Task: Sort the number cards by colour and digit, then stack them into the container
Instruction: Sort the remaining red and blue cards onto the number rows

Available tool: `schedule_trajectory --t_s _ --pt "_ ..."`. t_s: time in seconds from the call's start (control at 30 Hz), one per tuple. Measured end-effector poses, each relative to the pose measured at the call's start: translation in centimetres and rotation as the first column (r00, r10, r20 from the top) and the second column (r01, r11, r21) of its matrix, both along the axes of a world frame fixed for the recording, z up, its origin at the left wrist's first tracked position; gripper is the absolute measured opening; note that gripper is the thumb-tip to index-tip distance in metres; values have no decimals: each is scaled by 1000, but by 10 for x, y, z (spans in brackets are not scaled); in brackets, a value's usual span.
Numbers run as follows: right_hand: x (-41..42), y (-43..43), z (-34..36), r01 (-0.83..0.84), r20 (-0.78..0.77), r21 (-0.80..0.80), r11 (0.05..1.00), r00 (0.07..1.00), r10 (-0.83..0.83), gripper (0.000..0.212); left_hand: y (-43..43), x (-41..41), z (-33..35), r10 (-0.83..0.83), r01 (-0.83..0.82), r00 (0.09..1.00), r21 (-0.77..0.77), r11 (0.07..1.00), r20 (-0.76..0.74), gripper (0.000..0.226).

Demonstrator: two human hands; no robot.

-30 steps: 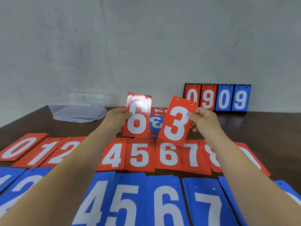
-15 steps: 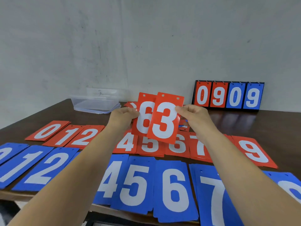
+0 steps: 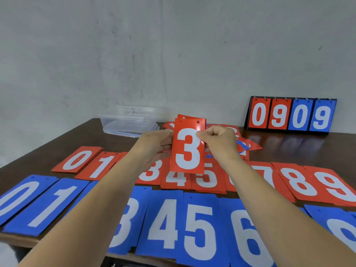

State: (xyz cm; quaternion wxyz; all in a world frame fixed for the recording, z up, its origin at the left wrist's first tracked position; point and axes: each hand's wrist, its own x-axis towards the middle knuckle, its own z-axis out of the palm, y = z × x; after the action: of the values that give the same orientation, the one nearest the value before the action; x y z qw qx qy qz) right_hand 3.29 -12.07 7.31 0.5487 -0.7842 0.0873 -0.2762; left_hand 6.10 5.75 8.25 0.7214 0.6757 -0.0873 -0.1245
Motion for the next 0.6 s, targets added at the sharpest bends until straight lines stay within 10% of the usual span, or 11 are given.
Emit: schedule_trajectory --t_s 0.33,0.6 --pt "19 51 -7 9 15 -72 997 1000 -8 11 52 37 -4 62 -74 992 109 991 111 18" --pt "-1 14 -10 130 -116 12 991 985 -127 44 82 64 -31 122 -126 992 312 942 33 19"
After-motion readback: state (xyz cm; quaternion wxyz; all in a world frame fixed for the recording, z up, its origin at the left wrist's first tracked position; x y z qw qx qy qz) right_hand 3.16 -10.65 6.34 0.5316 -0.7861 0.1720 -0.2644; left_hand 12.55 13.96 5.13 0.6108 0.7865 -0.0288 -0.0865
